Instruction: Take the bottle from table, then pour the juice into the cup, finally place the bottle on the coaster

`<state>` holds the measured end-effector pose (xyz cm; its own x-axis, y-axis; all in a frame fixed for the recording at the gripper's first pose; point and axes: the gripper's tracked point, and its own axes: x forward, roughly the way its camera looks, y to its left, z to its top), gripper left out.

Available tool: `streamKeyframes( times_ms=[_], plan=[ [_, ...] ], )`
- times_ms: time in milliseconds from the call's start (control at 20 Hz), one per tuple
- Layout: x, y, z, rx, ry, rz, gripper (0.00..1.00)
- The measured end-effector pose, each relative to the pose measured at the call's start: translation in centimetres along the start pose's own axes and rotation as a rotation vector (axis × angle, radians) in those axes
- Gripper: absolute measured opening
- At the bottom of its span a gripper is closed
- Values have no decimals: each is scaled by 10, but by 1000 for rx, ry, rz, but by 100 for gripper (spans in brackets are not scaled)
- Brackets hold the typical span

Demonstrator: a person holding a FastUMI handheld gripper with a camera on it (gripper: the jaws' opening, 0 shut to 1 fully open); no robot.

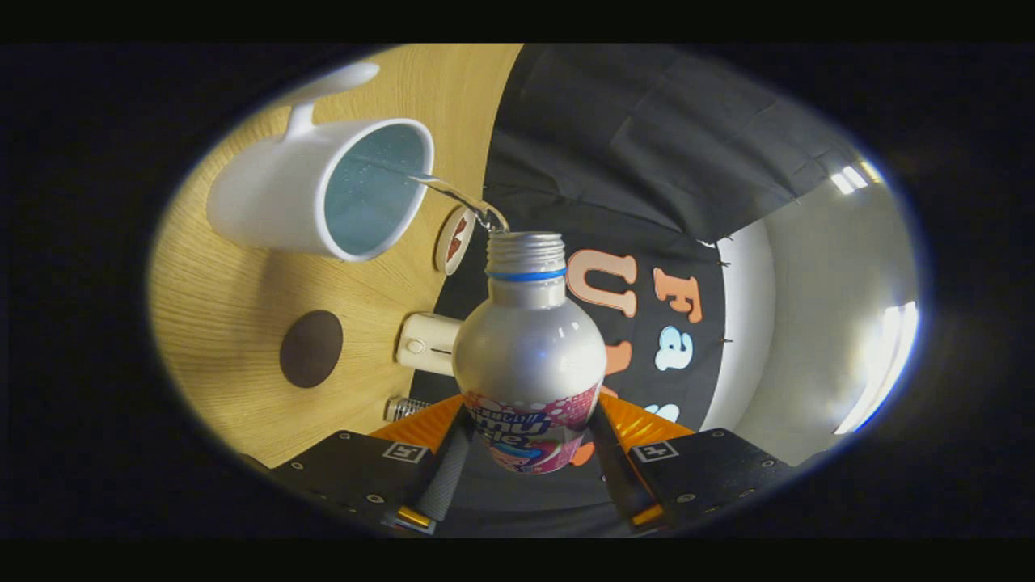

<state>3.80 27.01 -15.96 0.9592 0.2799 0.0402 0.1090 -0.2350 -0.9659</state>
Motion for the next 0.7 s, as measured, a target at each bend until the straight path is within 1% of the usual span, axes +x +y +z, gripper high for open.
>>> streamKeyframes(
  times_ms=[500, 700],
  plan=[
    [-1, -1, 0, -34, -9, 23, 76],
    [-1, -3, 1, -47, -16, 18, 76]
  ],
)
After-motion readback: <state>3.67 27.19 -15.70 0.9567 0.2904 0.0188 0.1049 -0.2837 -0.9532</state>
